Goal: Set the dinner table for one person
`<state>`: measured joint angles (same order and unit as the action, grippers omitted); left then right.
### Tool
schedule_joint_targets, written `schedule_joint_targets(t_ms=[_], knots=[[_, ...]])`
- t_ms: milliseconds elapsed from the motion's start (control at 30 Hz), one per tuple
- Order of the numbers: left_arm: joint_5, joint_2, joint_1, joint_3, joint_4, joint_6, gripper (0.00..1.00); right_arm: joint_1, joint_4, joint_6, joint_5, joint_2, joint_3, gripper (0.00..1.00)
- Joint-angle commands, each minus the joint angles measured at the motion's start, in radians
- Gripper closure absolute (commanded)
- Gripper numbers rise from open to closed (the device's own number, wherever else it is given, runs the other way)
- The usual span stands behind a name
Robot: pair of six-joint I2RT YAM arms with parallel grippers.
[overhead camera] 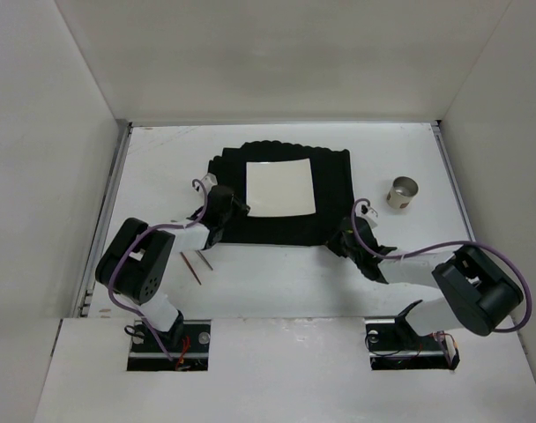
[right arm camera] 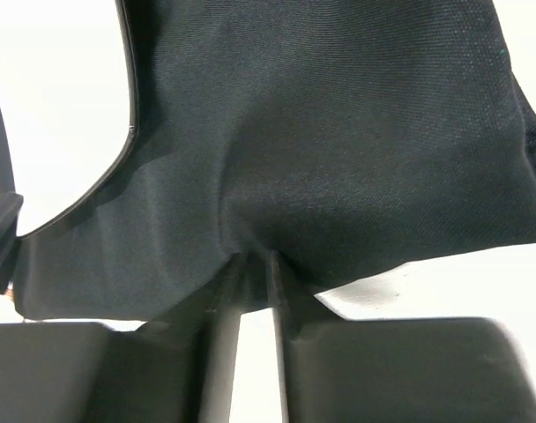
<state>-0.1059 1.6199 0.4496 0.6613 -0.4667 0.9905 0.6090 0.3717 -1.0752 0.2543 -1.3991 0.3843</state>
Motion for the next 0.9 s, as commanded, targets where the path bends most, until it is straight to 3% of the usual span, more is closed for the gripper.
schedule_joint_targets(t_ms=[0, 100, 300, 533, 567, 667, 700, 767, 867], knots=[[-0.024, -0.022, -0.01, -0.028, -0.006, -0.024, 0.88, -0.005, -0.051, 0.014, 0.028, 0.021, -0.021, 0.64], [-0.047, -0.044, -0.013, -0.049, -0.01, -0.026, 0.76, -0.005, -0.086, 0.03, 0.043, 0.063, -0.019, 0.49], [-0.097, -0.152, 0.001, -0.077, -0.001, -0.07, 0.6, 0.007, -0.21, 0.073, 0.065, 0.19, 0.007, 0.44], [-0.164, -0.325, 0.036, -0.106, -0.01, -0.18, 0.57, 0.059, -0.474, 0.167, 0.14, 0.391, 0.116, 0.4], [-0.172, -0.336, 0.045, -0.106, -0.01, -0.196, 0.57, 0.059, -0.512, 0.196, 0.163, 0.419, 0.137, 0.41], [-0.187, -0.356, 0.082, -0.115, -0.024, -0.243, 0.57, -0.031, -0.583, 0.274, 0.214, 0.495, 0.201, 0.6], [-0.19, -0.356, 0.099, -0.123, -0.032, -0.257, 0.56, -0.082, -0.594, 0.317, 0.212, 0.512, 0.235, 0.73], [-0.193, -0.354, 0.126, -0.143, -0.056, -0.283, 0.56, -0.178, -0.611, 0.375, 0.206, 0.509, 0.292, 0.86], [-0.207, -0.354, 0.163, -0.184, -0.118, -0.303, 0.56, -0.318, -0.62, 0.432, 0.204, 0.465, 0.361, 0.87]])
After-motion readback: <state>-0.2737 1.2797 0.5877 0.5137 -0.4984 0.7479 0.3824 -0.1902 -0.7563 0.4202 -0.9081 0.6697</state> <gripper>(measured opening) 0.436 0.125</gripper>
